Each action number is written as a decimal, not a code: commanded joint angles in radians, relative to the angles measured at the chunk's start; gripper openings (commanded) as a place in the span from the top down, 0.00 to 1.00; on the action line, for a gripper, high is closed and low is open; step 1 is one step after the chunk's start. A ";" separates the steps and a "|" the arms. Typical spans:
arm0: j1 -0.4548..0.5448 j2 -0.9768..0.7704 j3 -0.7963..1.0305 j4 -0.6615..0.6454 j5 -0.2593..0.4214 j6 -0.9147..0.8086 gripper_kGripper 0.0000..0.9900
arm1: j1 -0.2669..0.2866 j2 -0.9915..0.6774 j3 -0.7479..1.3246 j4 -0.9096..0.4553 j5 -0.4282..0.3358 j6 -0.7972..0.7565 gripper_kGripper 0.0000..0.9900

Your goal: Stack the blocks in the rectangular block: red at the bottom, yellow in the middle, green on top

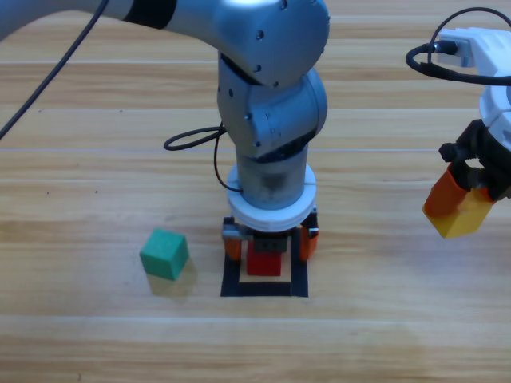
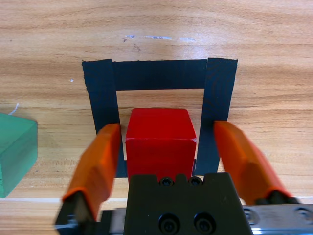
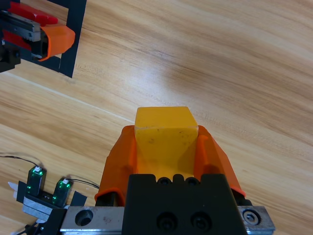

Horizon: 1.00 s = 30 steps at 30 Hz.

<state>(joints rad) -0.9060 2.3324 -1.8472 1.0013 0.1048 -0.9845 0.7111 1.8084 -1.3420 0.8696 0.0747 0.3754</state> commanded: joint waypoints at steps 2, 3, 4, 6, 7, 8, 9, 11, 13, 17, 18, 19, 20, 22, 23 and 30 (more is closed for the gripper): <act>-0.033 -0.001 0.043 -0.010 0.009 -0.008 0.07 | 0.025 0.055 0.026 -0.018 0.002 -0.012 0.81; -0.033 -0.005 0.043 -0.010 0.010 -0.008 0.07 | 0.025 0.054 0.026 -0.018 0.002 -0.012 0.81; -0.033 -0.011 0.043 -0.010 0.012 -0.008 0.07 | 0.025 0.054 0.026 -0.018 0.002 -0.012 0.81; -0.033 -0.031 0.042 -0.009 0.021 -0.011 0.07 | 0.025 0.052 0.024 -0.018 0.002 -0.012 0.81; -0.033 -0.044 0.039 -0.007 0.027 -0.010 0.07 | 0.025 0.049 0.024 -0.018 0.001 -0.010 0.81; -0.033 -0.057 0.031 -0.003 0.036 -0.008 0.07 | 0.025 0.045 0.024 -0.018 -0.003 -0.009 0.81; -0.031 -0.077 0.028 0.000 0.049 -0.005 0.07 | 0.027 0.040 0.023 -0.018 -0.007 -0.009 0.81; -0.031 -0.137 0.023 0.002 0.072 0.009 0.07 | 0.025 0.031 0.021 -0.018 -0.010 -0.006 0.81; -0.027 -0.212 0.011 0.002 0.101 0.026 0.07 | 0.025 0.022 0.020 -0.018 -0.012 0.007 0.81; 0.001 -0.377 0.011 0.000 0.162 0.056 0.07 | 0.034 0.031 0.015 -0.017 -0.010 0.045 0.81; 0.004 -0.418 0.023 0.002 0.185 0.058 0.07 | 0.044 0.037 0.010 -0.015 -0.012 0.057 0.80; 0.007 -0.461 0.042 0.002 0.208 0.063 0.07 | 0.054 0.045 0.004 -0.012 -0.018 0.076 0.80; 0.010 -0.515 0.071 0.002 0.236 0.070 0.07 | 0.070 0.054 -0.005 -0.006 -0.032 0.099 0.80; 0.010 -0.611 0.121 -0.001 0.286 0.095 0.07 | 0.100 0.072 -0.022 0.000 -0.039 0.139 0.80; 0.012 -0.654 0.140 -0.003 0.309 0.118 0.07 | 0.117 0.081 -0.031 0.003 -0.050 0.160 0.80; 0.050 -0.979 0.385 -0.112 0.369 0.314 0.07 | 0.246 0.180 -0.138 0.016 -0.078 0.310 0.80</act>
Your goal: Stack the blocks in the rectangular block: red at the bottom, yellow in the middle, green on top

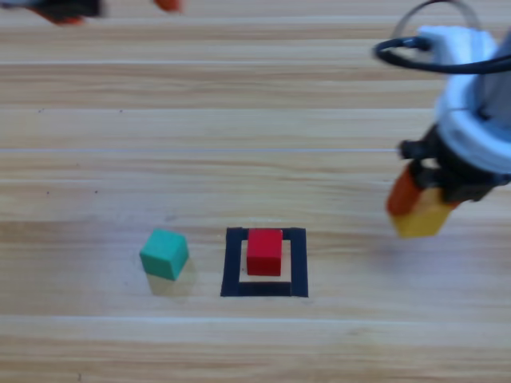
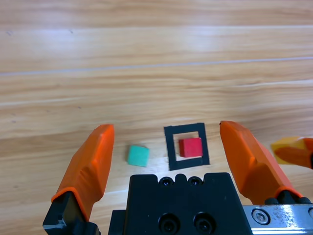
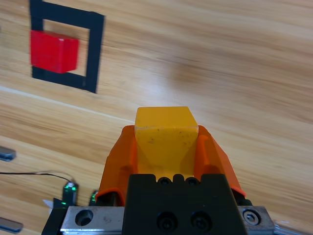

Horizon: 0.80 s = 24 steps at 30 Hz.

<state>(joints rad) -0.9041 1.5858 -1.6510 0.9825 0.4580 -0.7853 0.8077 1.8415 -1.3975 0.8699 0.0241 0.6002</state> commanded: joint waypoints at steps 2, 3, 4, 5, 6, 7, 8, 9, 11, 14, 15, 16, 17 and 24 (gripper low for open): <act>0.053 -0.377 0.323 -0.199 0.021 0.199 0.07 | 0.180 0.209 -0.167 0.066 -0.044 0.127 0.80; 0.053 -0.446 0.382 -0.251 0.015 0.244 0.07 | 0.191 0.240 -0.213 0.090 -0.050 0.138 0.80; 0.053 -0.515 0.438 -0.304 0.010 0.294 0.07 | 0.199 0.269 -0.258 0.112 -0.062 0.151 0.80; 0.053 -0.575 0.491 -0.355 0.001 0.334 0.07 | 0.206 0.295 -0.296 0.126 -0.072 0.159 0.80; 0.053 -0.624 0.525 -0.389 -0.009 0.365 0.07 | 0.212 0.320 -0.334 0.139 -0.075 0.164 0.80; 0.053 -0.656 0.542 -0.401 -0.021 0.394 0.07 | 0.215 0.343 -0.371 0.152 -0.082 0.179 0.80; 0.053 -0.670 0.545 -0.400 -0.028 0.413 0.07 | 0.219 0.361 -0.399 0.159 -0.089 0.193 0.80; 0.053 -0.684 0.550 -0.398 -0.035 0.423 0.07 | 0.222 0.378 -0.425 0.169 -0.092 0.202 0.80; 0.053 -0.701 0.566 -0.398 -0.051 0.439 0.07 | 0.229 0.413 -0.479 0.195 -0.099 0.219 0.80; 0.053 -0.719 0.593 -0.396 -0.081 0.448 0.07 | 0.238 0.458 -0.540 0.222 -0.110 0.237 0.80; 0.053 -0.724 0.600 -0.398 -0.088 0.448 0.07 | 0.240 0.469 -0.554 0.224 -0.113 0.242 0.80; 0.053 -0.728 0.606 -0.396 -0.099 0.448 0.07 | 0.245 0.479 -0.569 0.227 -0.115 0.245 0.80; 0.053 -0.728 0.611 -0.398 -0.105 0.448 0.07 | 0.246 0.490 -0.584 0.233 -0.115 0.250 0.80; 0.053 -0.773 0.766 -0.507 -0.097 0.419 0.07 | 0.249 0.552 -0.686 0.278 -0.115 0.280 0.80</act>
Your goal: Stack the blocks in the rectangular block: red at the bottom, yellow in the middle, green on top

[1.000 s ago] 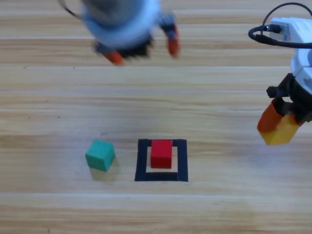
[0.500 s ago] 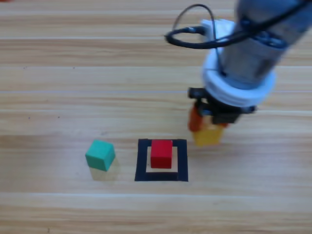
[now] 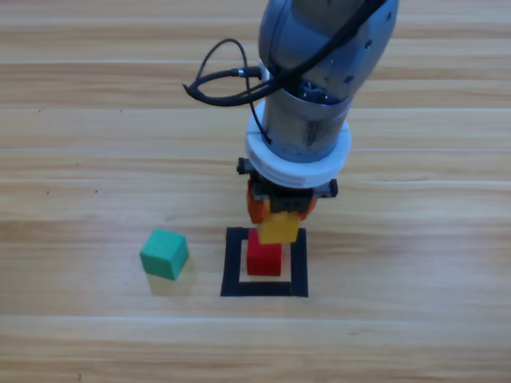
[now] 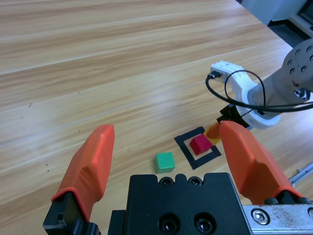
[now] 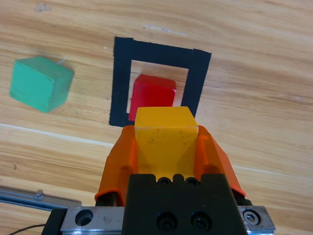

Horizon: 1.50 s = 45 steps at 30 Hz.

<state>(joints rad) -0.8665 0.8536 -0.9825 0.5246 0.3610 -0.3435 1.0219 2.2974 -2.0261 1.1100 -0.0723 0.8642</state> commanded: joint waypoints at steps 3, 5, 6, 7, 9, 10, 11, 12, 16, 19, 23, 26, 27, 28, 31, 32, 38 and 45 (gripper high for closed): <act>0.015 -0.048 0.133 -0.069 -0.008 -0.023 0.07 | 0.035 0.106 -0.066 0.039 -0.023 0.022 0.80; 0.015 -0.051 0.140 -0.071 -0.020 -0.025 0.07 | 0.037 0.117 -0.075 0.044 -0.024 0.024 0.80; 0.015 -0.051 0.140 -0.071 -0.030 -0.026 0.07 | 0.035 0.126 -0.088 0.054 -0.024 0.025 0.80; 0.015 -0.051 0.140 -0.071 -0.036 -0.026 0.07 | 0.035 0.134 -0.100 0.064 -0.024 0.025 0.80; 0.015 -0.051 0.142 -0.071 -0.043 -0.026 0.07 | 0.035 0.145 -0.114 0.074 -0.024 0.027 0.80; 0.015 -0.053 0.145 -0.071 -0.046 -0.026 0.07 | 0.035 0.146 -0.114 0.074 -0.024 0.027 0.80; 0.015 -0.053 0.146 -0.071 -0.048 -0.028 0.07 | 0.035 0.146 -0.115 0.074 -0.024 0.029 0.80; 0.015 -0.056 0.150 -0.071 -0.051 -0.031 0.07 | 0.035 0.146 -0.114 0.074 -0.024 0.029 0.80; 0.015 -0.067 0.159 -0.071 -0.051 -0.034 0.07 | 0.037 0.155 -0.121 0.076 -0.024 0.030 0.80; 0.015 -0.067 0.162 -0.074 -0.048 -0.035 0.07 | 0.037 0.162 -0.125 0.074 -0.024 0.029 0.80; 0.015 -0.067 0.166 -0.074 -0.046 -0.035 0.07 | 0.037 0.171 -0.137 0.076 -0.024 0.029 0.80; 0.015 -0.067 0.169 -0.075 -0.045 -0.035 0.07 | 0.037 0.178 -0.143 0.076 -0.024 0.029 0.80; 0.015 -0.067 0.169 -0.075 -0.045 -0.037 0.07 | 0.037 0.183 -0.146 0.074 -0.024 0.029 0.80; 0.015 -0.067 0.169 -0.075 -0.043 -0.037 0.07 | 0.037 0.186 -0.149 0.074 -0.024 0.029 0.80; 0.015 -0.068 0.169 -0.075 -0.042 -0.037 0.07 | 0.037 0.198 -0.160 0.074 -0.026 0.029 0.80; 0.015 -0.068 0.169 -0.075 -0.042 -0.037 0.07 | 0.037 0.203 -0.163 0.076 -0.027 0.029 0.80; 0.015 -0.068 0.169 -0.075 -0.042 -0.037 0.07 | 0.037 0.212 -0.167 0.074 -0.030 0.029 0.80; 0.015 -0.068 0.176 -0.087 -0.042 -0.035 0.07 | 0.032 0.218 -0.167 0.085 -0.030 0.027 0.19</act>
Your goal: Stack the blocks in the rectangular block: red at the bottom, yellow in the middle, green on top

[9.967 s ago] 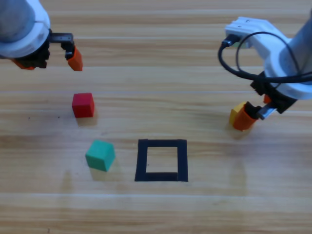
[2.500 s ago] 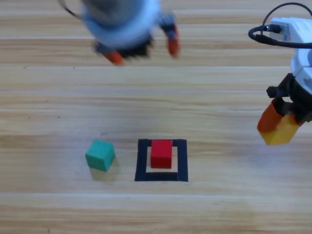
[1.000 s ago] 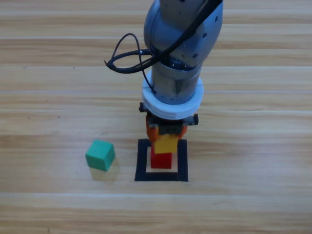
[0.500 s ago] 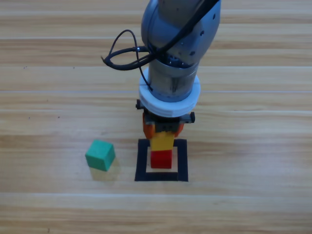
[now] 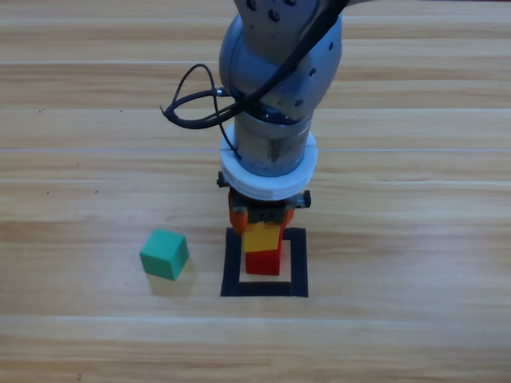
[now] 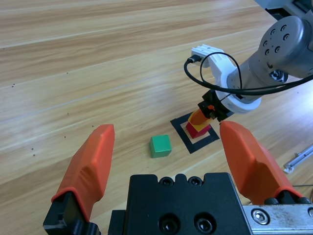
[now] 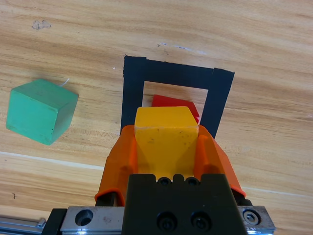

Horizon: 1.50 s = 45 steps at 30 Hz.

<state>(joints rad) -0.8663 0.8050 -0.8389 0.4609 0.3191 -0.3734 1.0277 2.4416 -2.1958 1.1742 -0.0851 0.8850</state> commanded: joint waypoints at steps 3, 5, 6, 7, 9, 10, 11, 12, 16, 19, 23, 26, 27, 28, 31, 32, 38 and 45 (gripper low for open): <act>0.015 -0.020 0.047 -0.038 0.000 -0.006 0.07 | 0.025 0.063 0.002 0.030 -0.019 -0.003 0.00; 0.015 -0.020 0.052 -0.041 -0.002 -0.006 0.07 | 0.025 0.042 -0.001 0.030 -0.018 -0.014 0.00; 0.015 -0.020 0.053 -0.044 -0.002 -0.006 0.07 | 0.025 0.028 -0.002 0.030 -0.018 -0.020 0.00; 0.015 -0.020 0.053 -0.044 -0.002 -0.006 0.07 | 0.026 0.004 -0.002 0.030 -0.018 -0.029 0.00; 0.015 -0.020 0.053 -0.047 -0.002 -0.006 0.07 | 0.035 -0.049 -0.001 0.030 -0.019 -0.047 0.00; 0.015 -0.018 0.053 -0.050 0.000 -0.007 0.07 | 0.041 -0.093 0.002 0.030 -0.024 -0.063 0.00; 0.015 -0.010 0.055 -0.057 0.002 -0.010 0.07 | 0.046 -0.133 0.007 0.030 -0.035 -0.075 0.00; 0.015 0.008 0.055 -0.062 0.006 -0.016 0.07 | 0.051 -0.179 0.015 0.030 -0.041 -0.090 0.00; 0.015 0.129 0.018 -0.073 0.023 -0.047 0.07 | 0.055 -0.354 0.079 0.013 -0.053 -0.150 0.00; 0.021 0.232 -0.031 -0.067 0.021 -0.056 0.07 | 0.055 -0.515 0.237 -0.088 -0.051 -0.209 0.00; 0.064 0.427 -0.117 -0.025 -0.040 -0.065 0.07 | -0.014 -0.796 0.660 -0.370 0.007 -0.307 0.00; 0.081 0.569 -0.144 -0.021 -0.086 -0.062 0.07 | -0.064 -0.902 0.855 -0.479 0.064 -0.399 0.00; 0.082 0.614 -0.149 -0.022 -0.097 -0.061 0.07 | -0.083 -0.917 0.901 -0.502 0.085 -0.426 0.00; 0.082 0.665 -0.157 -0.024 -0.106 -0.059 0.07 | -0.098 -0.918 0.936 -0.518 0.105 -0.446 0.00; 0.084 0.786 -0.172 -0.031 -0.124 -0.059 0.07 | -0.106 -0.906 1.005 -0.547 0.111 -0.494 0.00; 0.084 0.818 -0.172 -0.039 -0.129 -0.059 0.07 | -0.107 -0.902 1.028 -0.556 0.114 -0.509 0.00; 0.084 0.982 -0.175 -0.074 -0.140 -0.059 0.07 | -0.112 -0.894 1.105 -0.607 0.122 -0.560 0.00; 0.090 1.096 -0.187 -0.096 -0.138 -0.067 0.07 | -0.112 -0.888 1.107 -0.610 0.107 -0.561 0.00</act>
<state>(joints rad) -0.7990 1.8238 -1.0116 0.3719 0.1890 -0.4316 0.9428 1.5479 -1.1135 0.5837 0.0309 0.3319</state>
